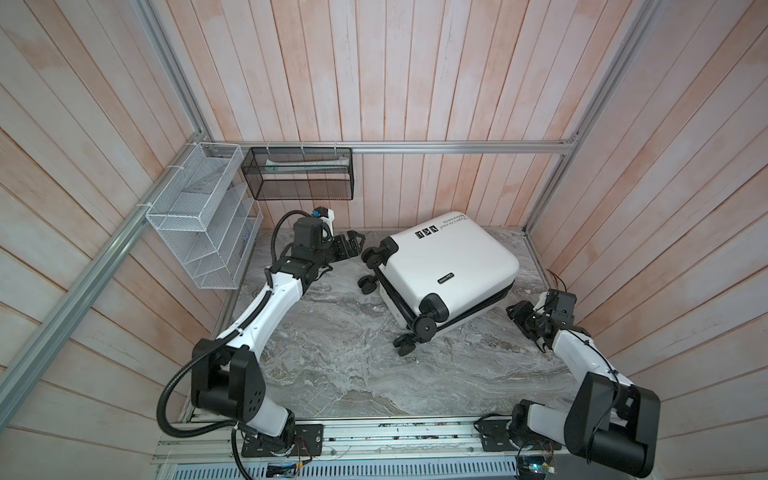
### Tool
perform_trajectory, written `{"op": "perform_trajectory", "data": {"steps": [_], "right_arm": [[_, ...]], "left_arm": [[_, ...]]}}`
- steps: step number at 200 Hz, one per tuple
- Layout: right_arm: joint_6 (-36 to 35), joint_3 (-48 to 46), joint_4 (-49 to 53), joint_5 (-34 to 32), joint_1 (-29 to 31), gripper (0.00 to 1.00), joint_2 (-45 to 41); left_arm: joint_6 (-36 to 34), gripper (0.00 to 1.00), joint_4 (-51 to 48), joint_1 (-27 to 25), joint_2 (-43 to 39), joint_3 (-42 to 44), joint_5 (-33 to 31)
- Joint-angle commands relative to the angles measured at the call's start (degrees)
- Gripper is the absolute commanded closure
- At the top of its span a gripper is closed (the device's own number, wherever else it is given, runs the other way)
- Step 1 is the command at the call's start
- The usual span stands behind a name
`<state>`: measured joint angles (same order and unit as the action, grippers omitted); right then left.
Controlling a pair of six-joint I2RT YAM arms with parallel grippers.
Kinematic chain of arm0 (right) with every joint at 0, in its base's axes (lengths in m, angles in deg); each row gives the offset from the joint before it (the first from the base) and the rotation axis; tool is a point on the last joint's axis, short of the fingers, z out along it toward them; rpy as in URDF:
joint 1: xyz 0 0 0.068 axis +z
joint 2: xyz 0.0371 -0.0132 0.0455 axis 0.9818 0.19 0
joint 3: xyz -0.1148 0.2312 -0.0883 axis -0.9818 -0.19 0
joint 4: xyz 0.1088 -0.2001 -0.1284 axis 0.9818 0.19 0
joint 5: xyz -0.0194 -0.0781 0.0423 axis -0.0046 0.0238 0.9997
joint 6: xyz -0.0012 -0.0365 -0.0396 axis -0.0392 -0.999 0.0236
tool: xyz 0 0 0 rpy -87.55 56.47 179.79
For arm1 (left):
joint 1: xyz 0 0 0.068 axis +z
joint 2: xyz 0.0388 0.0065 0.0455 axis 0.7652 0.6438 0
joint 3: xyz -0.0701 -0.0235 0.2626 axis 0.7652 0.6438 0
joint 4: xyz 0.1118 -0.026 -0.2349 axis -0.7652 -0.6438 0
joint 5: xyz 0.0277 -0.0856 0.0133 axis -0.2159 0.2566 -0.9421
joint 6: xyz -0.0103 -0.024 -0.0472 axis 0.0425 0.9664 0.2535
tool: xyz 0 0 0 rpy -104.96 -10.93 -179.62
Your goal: Pack the luggage
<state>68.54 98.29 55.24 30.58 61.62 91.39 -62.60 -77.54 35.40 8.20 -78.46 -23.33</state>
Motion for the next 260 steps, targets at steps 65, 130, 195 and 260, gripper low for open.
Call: {"op": "perform_trajectory", "data": {"steps": [65,130,195,260], "right_arm": [[-1.4,8.5,-8.7,11.8,-1.0,0.51,17.7],[-2.1,22.6,-10.3,15.5,2.6,0.54,30.3],[-2.4,37.4,-7.8,17.7,10.6,0.55,39.4],[-1.0,52.7,-4.5,19.2,19.0,0.55,46.9]], "left_arm": [[-3.6,0.00,-3.7,2.2,17.9,-17.5,11.8],[-0.3,0.00,3.0,2.4,22.7,-20.9,19.8],[3.3,0.00,9.4,2.2,22.3,-15.7,29.5],[7.1,0.00,17.8,0.2,8.4,6.0,32.9]]}}
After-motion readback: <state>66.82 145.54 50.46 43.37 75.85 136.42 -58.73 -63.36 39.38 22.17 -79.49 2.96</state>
